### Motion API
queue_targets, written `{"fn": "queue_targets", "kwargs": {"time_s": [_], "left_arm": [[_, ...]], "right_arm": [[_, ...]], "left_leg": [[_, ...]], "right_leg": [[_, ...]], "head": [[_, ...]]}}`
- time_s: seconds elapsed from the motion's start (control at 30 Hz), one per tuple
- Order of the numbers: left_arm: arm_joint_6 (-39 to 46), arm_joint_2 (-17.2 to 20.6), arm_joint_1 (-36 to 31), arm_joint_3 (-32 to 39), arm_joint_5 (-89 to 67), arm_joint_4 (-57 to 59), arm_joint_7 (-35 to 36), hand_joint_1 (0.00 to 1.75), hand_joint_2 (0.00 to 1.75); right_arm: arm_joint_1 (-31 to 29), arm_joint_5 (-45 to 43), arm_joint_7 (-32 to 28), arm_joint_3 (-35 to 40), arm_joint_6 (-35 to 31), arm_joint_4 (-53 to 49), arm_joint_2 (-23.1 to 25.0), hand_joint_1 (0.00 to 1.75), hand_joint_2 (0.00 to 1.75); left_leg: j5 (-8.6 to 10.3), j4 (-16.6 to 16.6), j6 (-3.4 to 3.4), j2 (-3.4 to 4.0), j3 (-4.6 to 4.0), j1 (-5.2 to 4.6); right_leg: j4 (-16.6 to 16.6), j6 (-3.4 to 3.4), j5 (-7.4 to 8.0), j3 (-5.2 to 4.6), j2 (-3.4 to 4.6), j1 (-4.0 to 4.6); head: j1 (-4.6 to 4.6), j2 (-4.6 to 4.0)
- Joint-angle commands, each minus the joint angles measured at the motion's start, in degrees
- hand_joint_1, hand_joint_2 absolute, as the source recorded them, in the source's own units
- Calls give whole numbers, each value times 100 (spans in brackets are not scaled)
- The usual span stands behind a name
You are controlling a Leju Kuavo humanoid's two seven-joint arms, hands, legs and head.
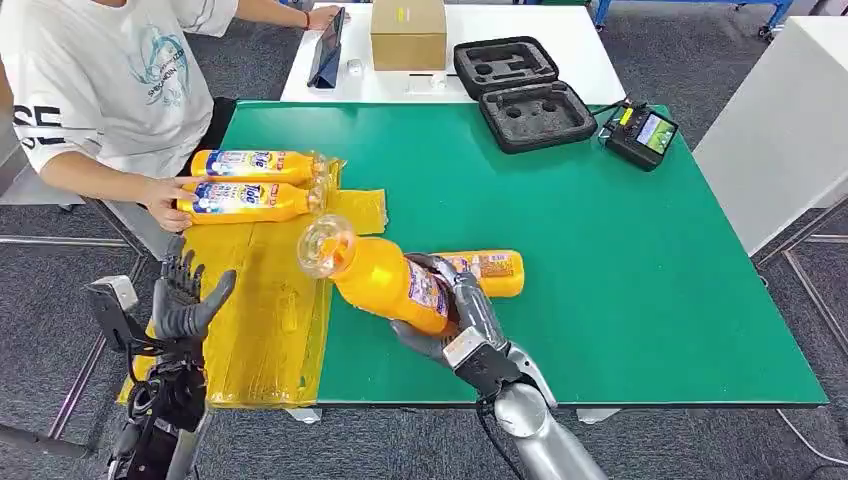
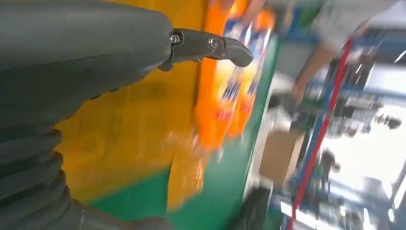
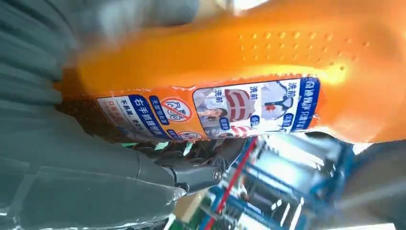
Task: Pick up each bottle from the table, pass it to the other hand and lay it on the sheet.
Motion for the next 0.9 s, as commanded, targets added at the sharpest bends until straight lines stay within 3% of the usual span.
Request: {"fn": "queue_targets", "kwargs": {"time_s": [0.03,0.4,0.63,0.9], "left_arm": [[-1167,71,204,-570,805,119,453,0,175],[-1823,17,493,-1371,323,-978,336,0,175],[-1461,22,401,-1883,-588,-1399,36,0,175],[-1492,29,156,-2163,-504,-1127,185,0,175]], "right_arm": [[-14,-553,-227,-576,-140,321,254,175,175],[-172,-825,-254,-756,-14,885,437,175,175],[-434,-758,-9,-241,102,1692,612,175,175],[-735,-474,54,438,130,2332,853,175,175]], "left_leg": [[-6,-6,-7,-4,19,3],[-10,1,-8,-2,12,8],[-7,-1,-7,0,9,6],[-3,-1,-6,0,2,6]], "right_leg": [[-5,-6,-7,20,2,2],[-2,-7,-7,14,6,8],[-2,-5,-3,10,11,6],[-1,-5,0,2,8,5]], "head": [[-2,0],[-2,0],[-2,0],[-2,0]]}}
